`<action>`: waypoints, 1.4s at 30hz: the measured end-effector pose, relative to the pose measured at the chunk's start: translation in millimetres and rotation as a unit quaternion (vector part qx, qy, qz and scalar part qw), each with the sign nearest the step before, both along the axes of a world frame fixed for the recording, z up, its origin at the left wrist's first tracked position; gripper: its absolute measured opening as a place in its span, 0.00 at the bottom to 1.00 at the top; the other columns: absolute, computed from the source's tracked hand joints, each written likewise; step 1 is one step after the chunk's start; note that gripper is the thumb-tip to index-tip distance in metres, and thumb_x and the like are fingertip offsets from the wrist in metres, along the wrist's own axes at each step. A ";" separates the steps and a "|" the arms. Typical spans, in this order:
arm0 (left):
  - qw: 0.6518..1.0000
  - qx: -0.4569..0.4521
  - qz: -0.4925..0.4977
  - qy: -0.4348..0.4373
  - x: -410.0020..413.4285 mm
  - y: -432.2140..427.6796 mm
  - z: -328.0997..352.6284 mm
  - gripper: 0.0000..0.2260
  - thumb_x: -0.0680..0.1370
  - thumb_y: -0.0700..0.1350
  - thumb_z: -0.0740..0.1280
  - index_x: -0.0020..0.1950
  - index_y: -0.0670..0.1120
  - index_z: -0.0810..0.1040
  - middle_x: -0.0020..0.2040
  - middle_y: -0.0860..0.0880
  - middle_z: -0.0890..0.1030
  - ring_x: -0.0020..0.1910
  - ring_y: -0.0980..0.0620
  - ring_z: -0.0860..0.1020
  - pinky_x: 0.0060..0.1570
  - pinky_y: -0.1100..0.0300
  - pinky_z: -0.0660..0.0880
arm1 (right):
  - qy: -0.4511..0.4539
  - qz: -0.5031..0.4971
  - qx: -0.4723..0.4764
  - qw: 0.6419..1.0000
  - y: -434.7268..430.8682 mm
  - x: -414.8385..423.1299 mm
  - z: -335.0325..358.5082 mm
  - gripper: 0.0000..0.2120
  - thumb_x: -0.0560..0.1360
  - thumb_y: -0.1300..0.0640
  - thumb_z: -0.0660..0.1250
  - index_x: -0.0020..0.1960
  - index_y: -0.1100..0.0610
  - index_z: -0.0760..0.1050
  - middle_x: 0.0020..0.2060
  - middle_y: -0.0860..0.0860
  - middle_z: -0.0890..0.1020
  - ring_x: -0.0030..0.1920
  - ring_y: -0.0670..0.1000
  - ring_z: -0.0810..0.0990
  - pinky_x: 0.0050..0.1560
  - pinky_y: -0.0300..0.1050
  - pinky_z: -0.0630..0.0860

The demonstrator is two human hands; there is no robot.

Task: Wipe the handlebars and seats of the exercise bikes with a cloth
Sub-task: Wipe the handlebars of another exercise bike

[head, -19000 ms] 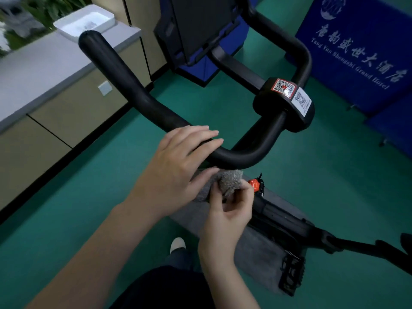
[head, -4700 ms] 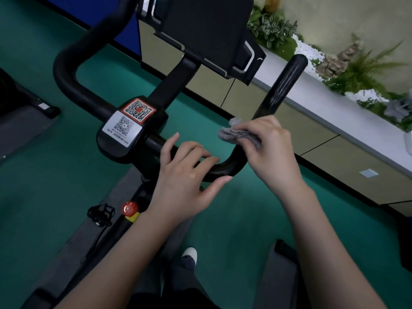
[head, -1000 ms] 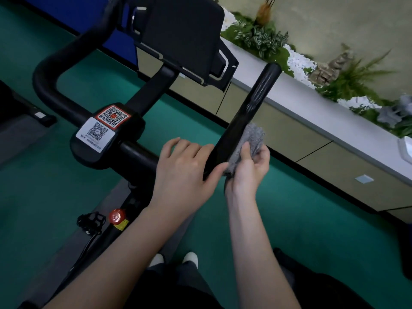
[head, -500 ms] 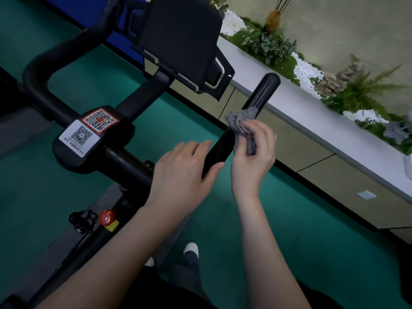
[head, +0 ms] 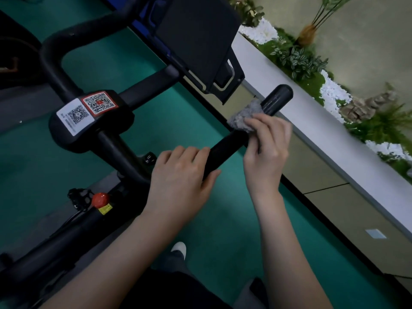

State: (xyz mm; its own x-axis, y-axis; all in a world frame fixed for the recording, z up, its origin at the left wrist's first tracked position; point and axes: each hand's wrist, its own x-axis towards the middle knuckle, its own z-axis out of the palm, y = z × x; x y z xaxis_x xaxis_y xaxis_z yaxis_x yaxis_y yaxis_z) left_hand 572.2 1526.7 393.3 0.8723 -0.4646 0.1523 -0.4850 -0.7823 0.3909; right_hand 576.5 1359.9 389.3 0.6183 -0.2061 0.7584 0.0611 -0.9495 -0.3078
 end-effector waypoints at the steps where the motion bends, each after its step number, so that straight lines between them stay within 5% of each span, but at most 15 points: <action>1: 1.000 -0.001 0.007 0.002 -1.0 -1.8 0.7 0.23 0.76 0.58 0.54 0.60 0.45 0.77 0.48 0.49 0.81 0.48 0.45 0.78 0.50 0.50 0.72 | -0.010 -0.004 0.003 1.000 -2.9 2.5 2.0 0.09 0.74 0.72 0.63 0.49 0.67 0.81 0.46 0.59 0.81 0.51 0.56 0.72 0.55 0.41 0.70; 11: 0.998 0.006 0.053 0.014 -3.7 -10.7 4.4 0.19 0.77 0.58 0.55 0.53 0.48 0.79 0.47 0.51 0.81 0.50 0.46 0.77 0.56 0.50 0.68 | -0.009 0.051 -0.008 0.999 -6.8 5.3 -0.3 0.08 0.74 0.71 0.64 0.49 0.67 0.81 0.45 0.59 0.82 0.50 0.57 0.72 0.57 0.38 0.68; 14: 0.998 0.005 0.066 0.011 -4.3 -12.8 5.3 0.20 0.77 0.59 0.55 0.53 0.48 0.79 0.46 0.51 0.81 0.50 0.46 0.77 0.57 0.50 0.68 | -0.048 0.031 -0.005 0.998 -19.0 16.9 8.9 0.08 0.74 0.71 0.65 0.49 0.66 0.81 0.45 0.59 0.82 0.49 0.57 0.74 0.54 0.43 0.72; 17: 0.997 -0.012 0.079 0.002 -3.5 -17.0 5.8 0.19 0.77 0.58 0.58 0.53 0.46 0.80 0.46 0.49 0.82 0.50 0.44 0.78 0.56 0.48 0.69 | -0.072 0.028 0.032 0.997 -19.7 18.7 9.2 0.08 0.73 0.72 0.65 0.49 0.66 0.81 0.46 0.58 0.82 0.50 0.58 0.74 0.52 0.49 0.74; 28: 0.997 -0.038 0.073 -0.003 0.7 -33.3 6.4 0.17 0.76 0.57 0.61 0.53 0.46 0.79 0.44 0.49 0.80 0.46 0.44 0.77 0.48 0.51 0.69 | -0.091 0.024 0.087 0.992 -20.4 23.4 3.7 0.08 0.73 0.73 0.65 0.49 0.67 0.81 0.47 0.60 0.80 0.52 0.56 0.73 0.55 0.46 0.72; 34: 0.997 -0.036 0.069 -0.004 2.0 -33.8 8.0 0.17 0.77 0.57 0.60 0.54 0.47 0.79 0.44 0.50 0.80 0.46 0.45 0.77 0.46 0.52 0.69 | -0.104 0.014 0.174 0.979 -5.7 11.3 -11.3 0.09 0.72 0.74 0.64 0.49 0.68 0.79 0.50 0.59 0.77 0.54 0.58 0.74 0.58 0.45 0.73; 39: 0.997 -0.043 0.063 -0.013 0.7 -32.1 5.7 0.14 0.76 0.54 0.65 0.55 0.45 0.79 0.44 0.49 0.81 0.44 0.44 0.77 0.44 0.51 0.72 | -0.185 -0.029 0.315 0.930 -11.3 31.1 11.0 0.10 0.73 0.73 0.63 0.51 0.66 0.77 0.50 0.64 0.76 0.55 0.55 0.75 0.59 0.44 0.73; 42: 0.997 -0.046 0.062 -0.012 -0.1 -33.4 4.8 0.14 0.76 0.53 0.66 0.55 0.45 0.79 0.44 0.48 0.81 0.44 0.44 0.78 0.43 0.51 0.72 | -0.190 -0.036 0.398 0.897 0.5 26.2 5.4 0.10 0.75 0.70 0.63 0.53 0.58 0.74 0.51 0.62 0.76 0.55 0.58 0.76 0.60 0.52 0.74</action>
